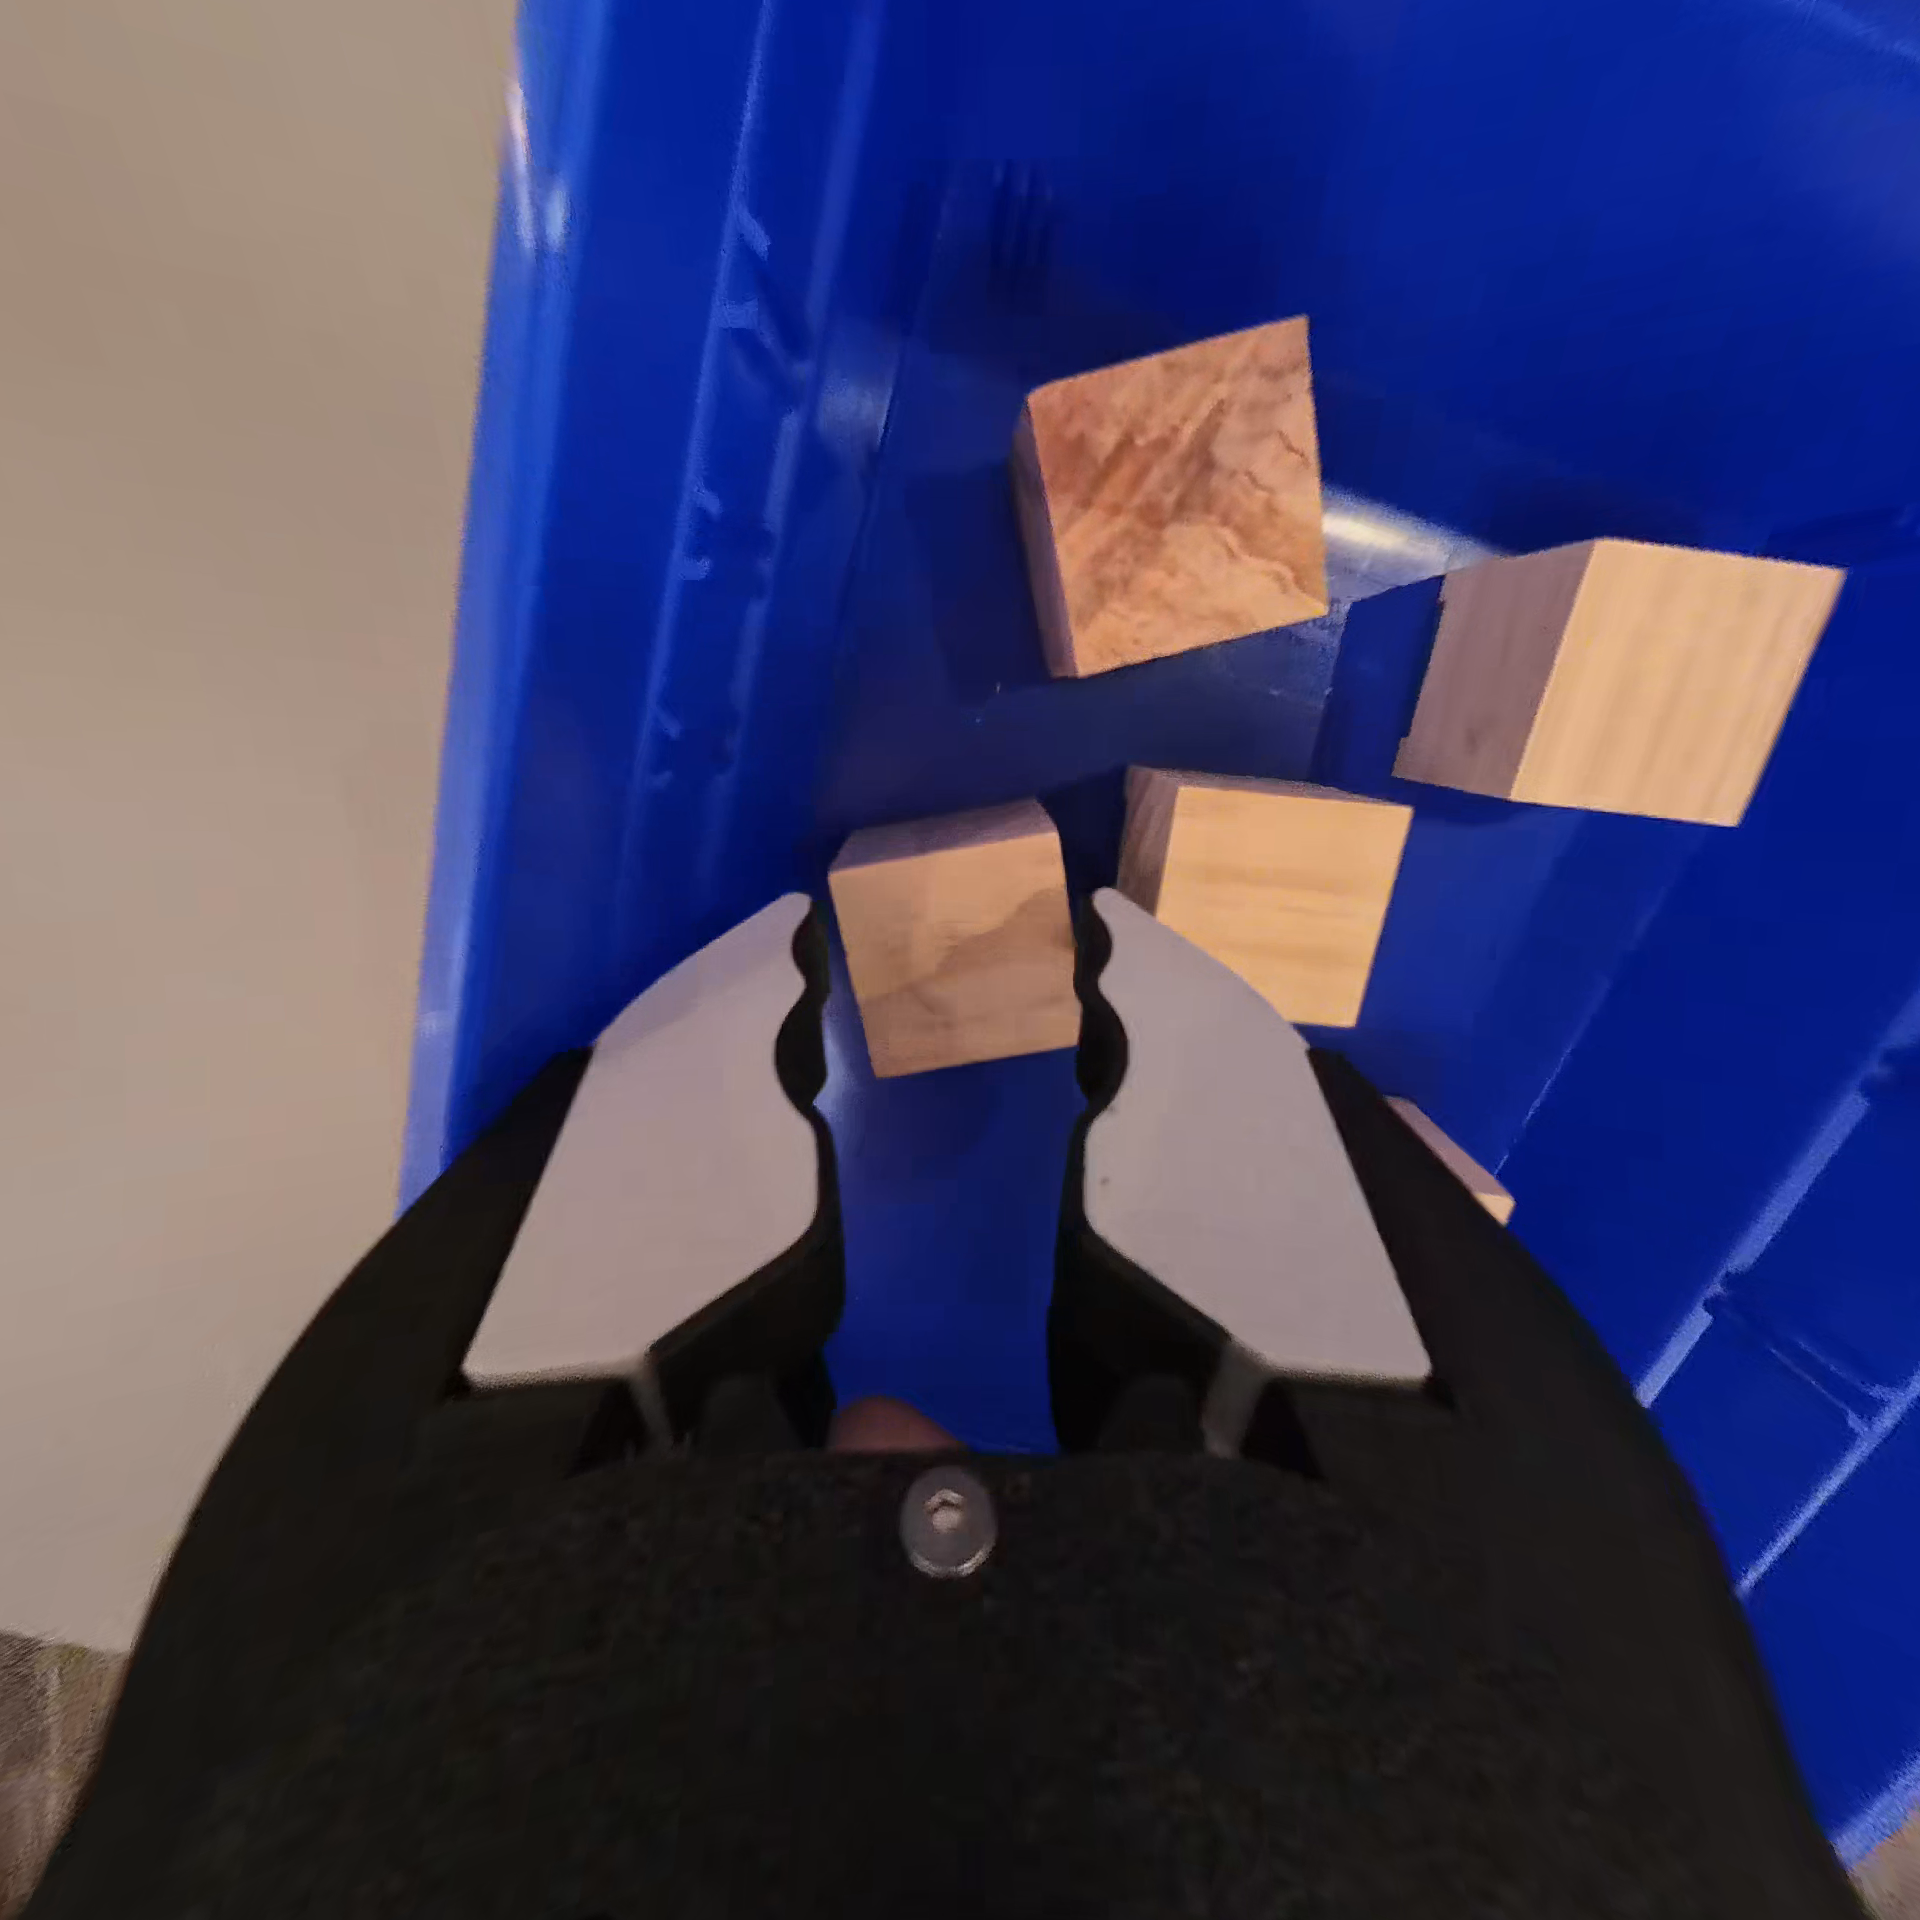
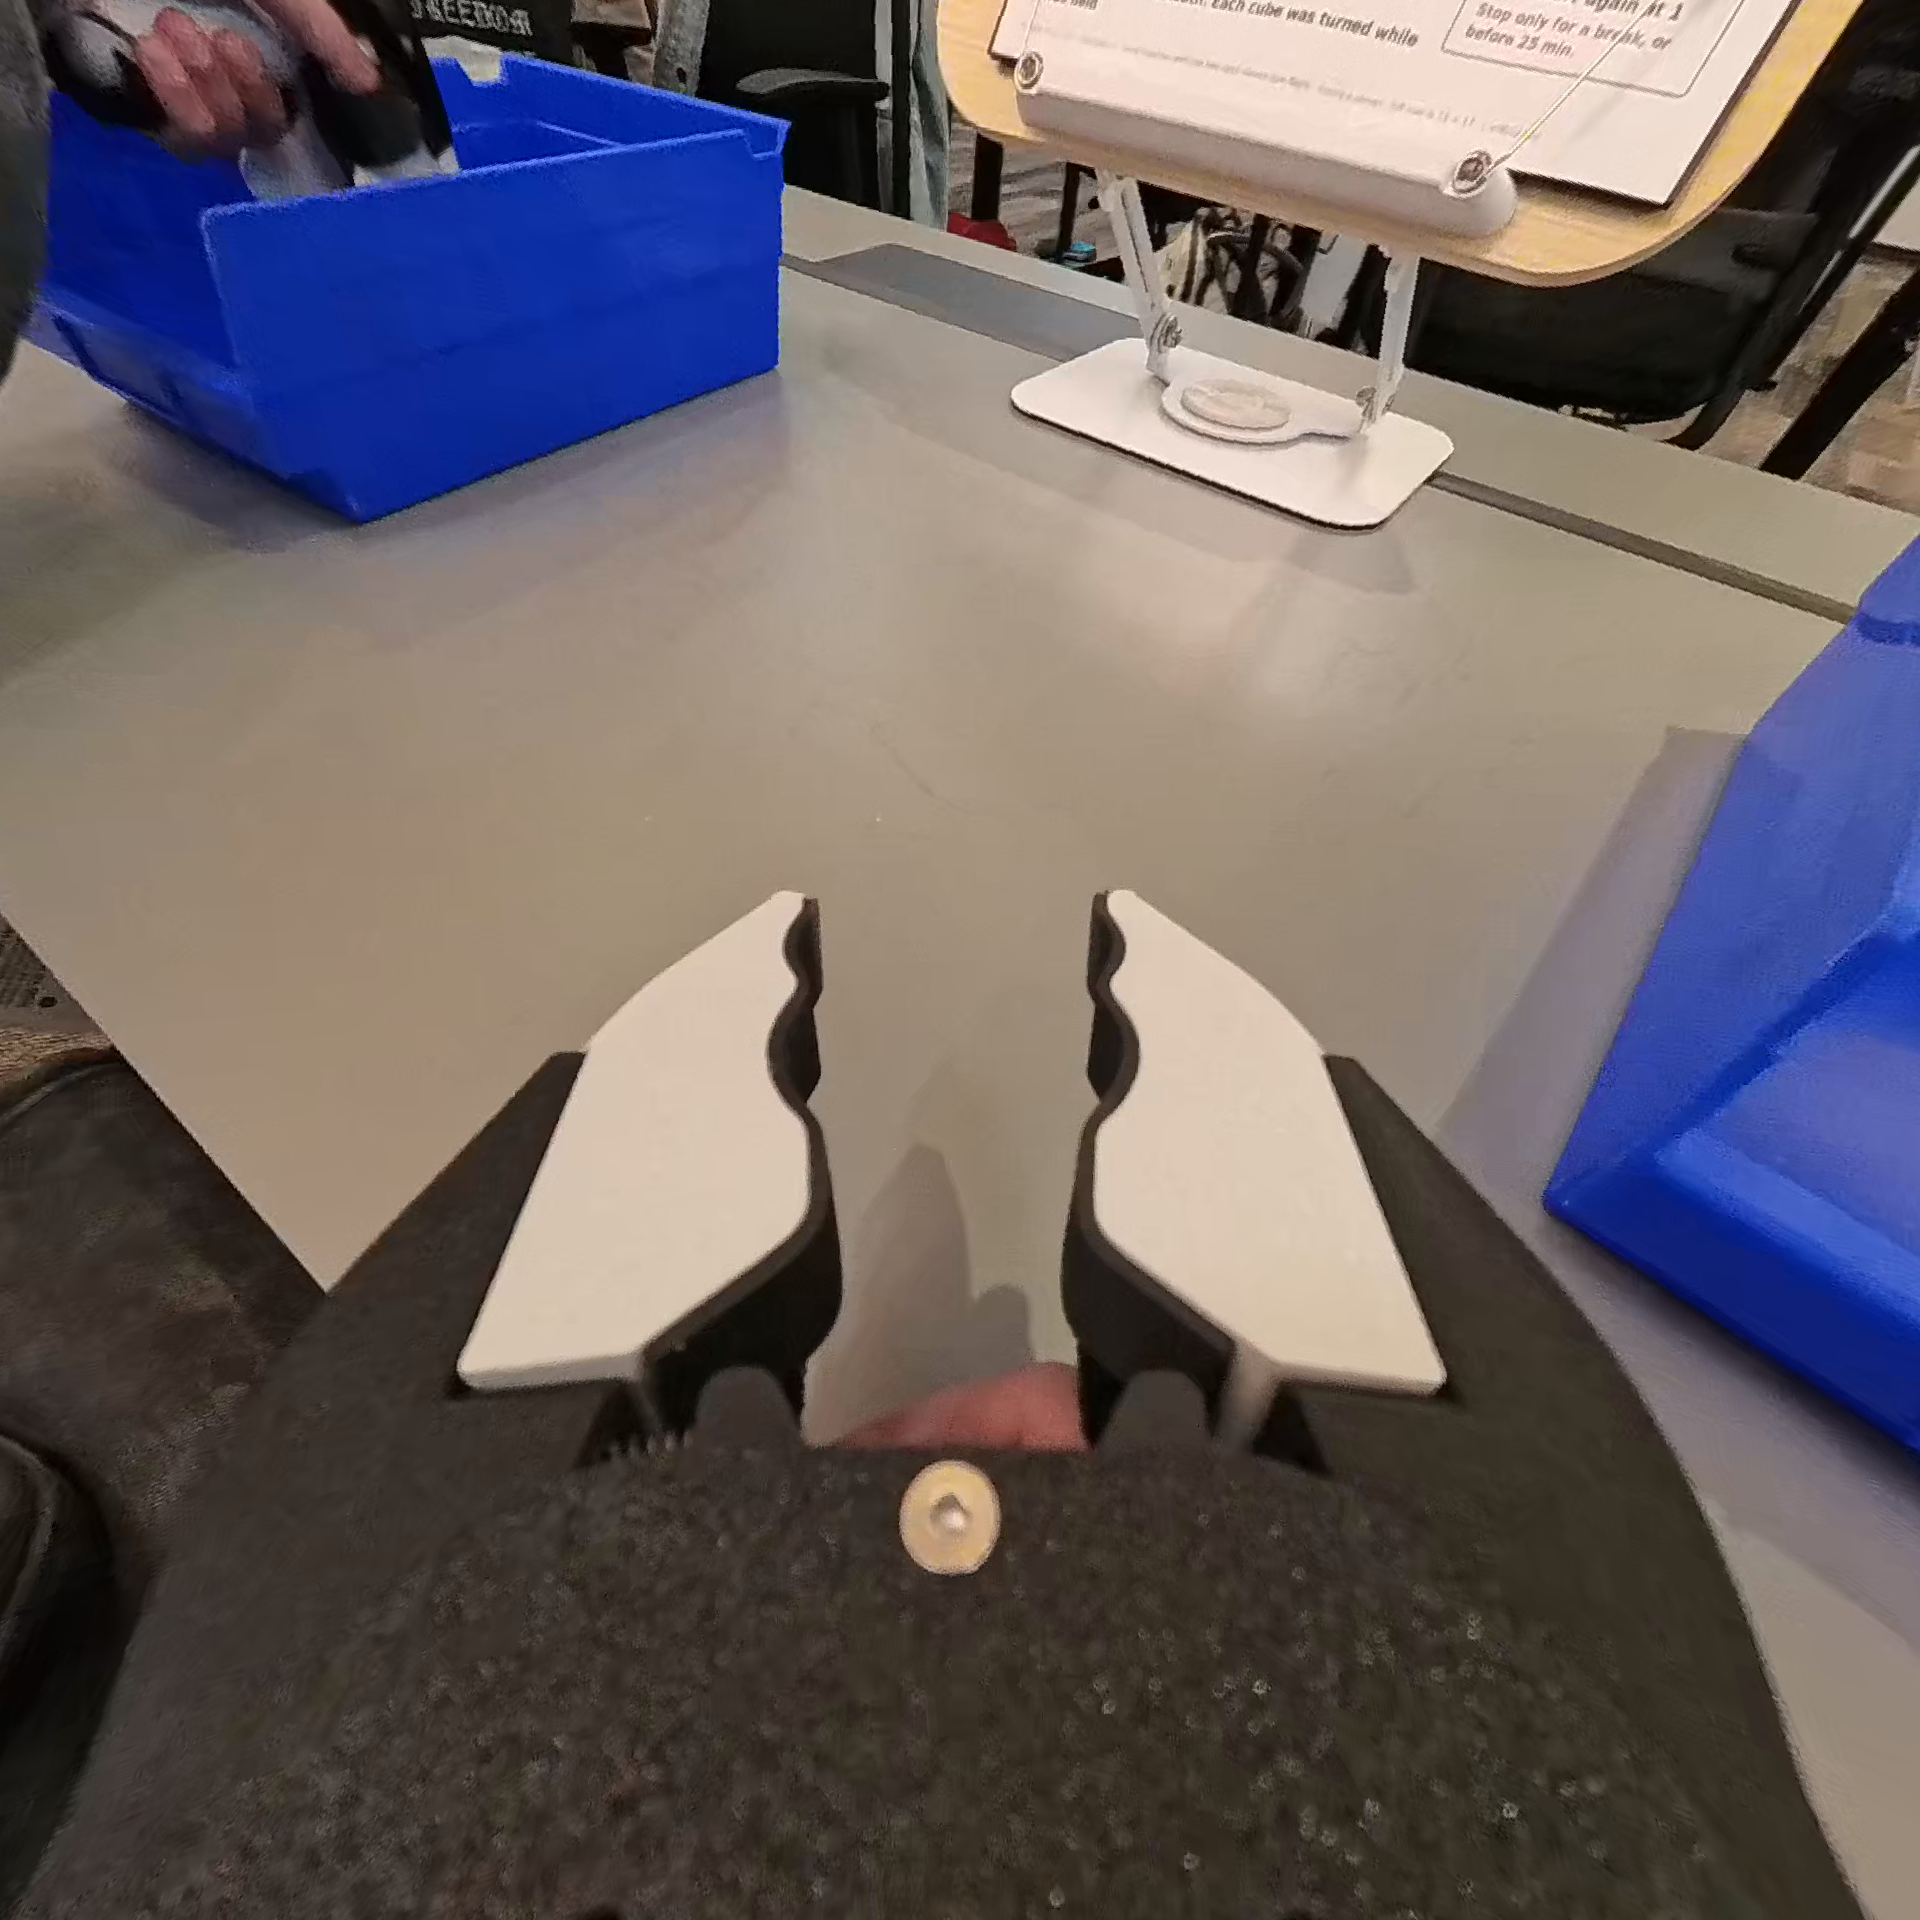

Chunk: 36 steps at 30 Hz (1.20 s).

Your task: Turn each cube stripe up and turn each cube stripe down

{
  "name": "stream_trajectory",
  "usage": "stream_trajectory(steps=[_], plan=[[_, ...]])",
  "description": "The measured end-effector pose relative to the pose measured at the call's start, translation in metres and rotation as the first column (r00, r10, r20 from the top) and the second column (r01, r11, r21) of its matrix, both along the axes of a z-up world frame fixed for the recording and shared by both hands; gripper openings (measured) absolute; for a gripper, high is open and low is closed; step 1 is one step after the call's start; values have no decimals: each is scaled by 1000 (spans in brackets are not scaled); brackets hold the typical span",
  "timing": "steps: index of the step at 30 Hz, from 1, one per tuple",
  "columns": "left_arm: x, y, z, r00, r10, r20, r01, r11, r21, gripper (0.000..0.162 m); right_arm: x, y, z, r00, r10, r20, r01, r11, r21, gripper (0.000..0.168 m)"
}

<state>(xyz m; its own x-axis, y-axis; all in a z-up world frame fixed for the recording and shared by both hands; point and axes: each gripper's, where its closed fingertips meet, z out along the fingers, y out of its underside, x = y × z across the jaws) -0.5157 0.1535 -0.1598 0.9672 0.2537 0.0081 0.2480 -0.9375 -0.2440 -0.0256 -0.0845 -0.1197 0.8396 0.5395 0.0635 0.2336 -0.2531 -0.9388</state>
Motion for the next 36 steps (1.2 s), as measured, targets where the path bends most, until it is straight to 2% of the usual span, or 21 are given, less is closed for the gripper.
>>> stream_trajectory(steps=[5, 7, 9, 11, 13, 15, 17, 21, 23, 27, 31, 33, 35, 36], plan=[[-4, 5, -7, 991, -60, -123, 58, 998, -21, 44, 0, 1, -5, 1000, 2, 9, -2, 1000, -16, 49], [1, 3, -3, 988, -108, -114, 107, 994, -21, 44, 1, 2, -6, 1000, 0, 18, 0, 1000, -19, 48], [7, 1, 13, 982, -165, -94, 168, 986, 23, 43, 5, 3, -6, 1000, -11, 20, 11, 1000, -17, 48], [22, 0, 40, 972, -233, -21, 234, 963, 138, 43, 8, 5, -6, 1000, -15, -3, 15, 1000, -24, 47], [48, -8, 70, 937, -338, 87, 302, 910, 283, 43, 9, 7, -6, 998, -11, -57, 8, 999, -52, 47], [84, -20, 103, 858, -477, 191, 345, 811, 473, 43, 4, 10, -6, 988, 20, -154, -37, 994, -103, 47], [131, -41, 134, 725, -629, 281, 335, 679, 653, 43, -11, 13, 1, 946, 78, -314, -135, 977, -164, 49], [225, -94, 179, 428, -850, 309, 233, 433, 871, 43, -68, 13, 37, 755, 225, -616, -442, 868, -225, 61], [266, -116, 195, 303, -901, 311, 152, 367, 918, 43, -95, 21, 56, 670, 280, -688, -556, 803, -215, 68], [330, -149, 208, 150, -945, 290, 87, 305, 948, 43, -128, 39, 101, 498, 379, -780, -701, 705, -105, 72], [367, -166, 195, 96, -958, 271, 126, 282, 951, 43, -133, 54, 123, 516, 455, -726, -652, 758, 11, 71], [377, -171, 187, 77, -957, 281, 137, 289, 947, 43, -133, 57, 124, 507, 447, -737, -648, 762, 16, 67], [384, -172, 177, 87, -957, 278, 157, 289, 944, 43, -127, 61, 123, 510, 452, -732, -633, 773, 36, 47], [385, -172, 174, 86, -955, 286, 154, 296, 943, 43, -125, 61, 120, 514, 454, -728, -633, 773, 36, 46]])
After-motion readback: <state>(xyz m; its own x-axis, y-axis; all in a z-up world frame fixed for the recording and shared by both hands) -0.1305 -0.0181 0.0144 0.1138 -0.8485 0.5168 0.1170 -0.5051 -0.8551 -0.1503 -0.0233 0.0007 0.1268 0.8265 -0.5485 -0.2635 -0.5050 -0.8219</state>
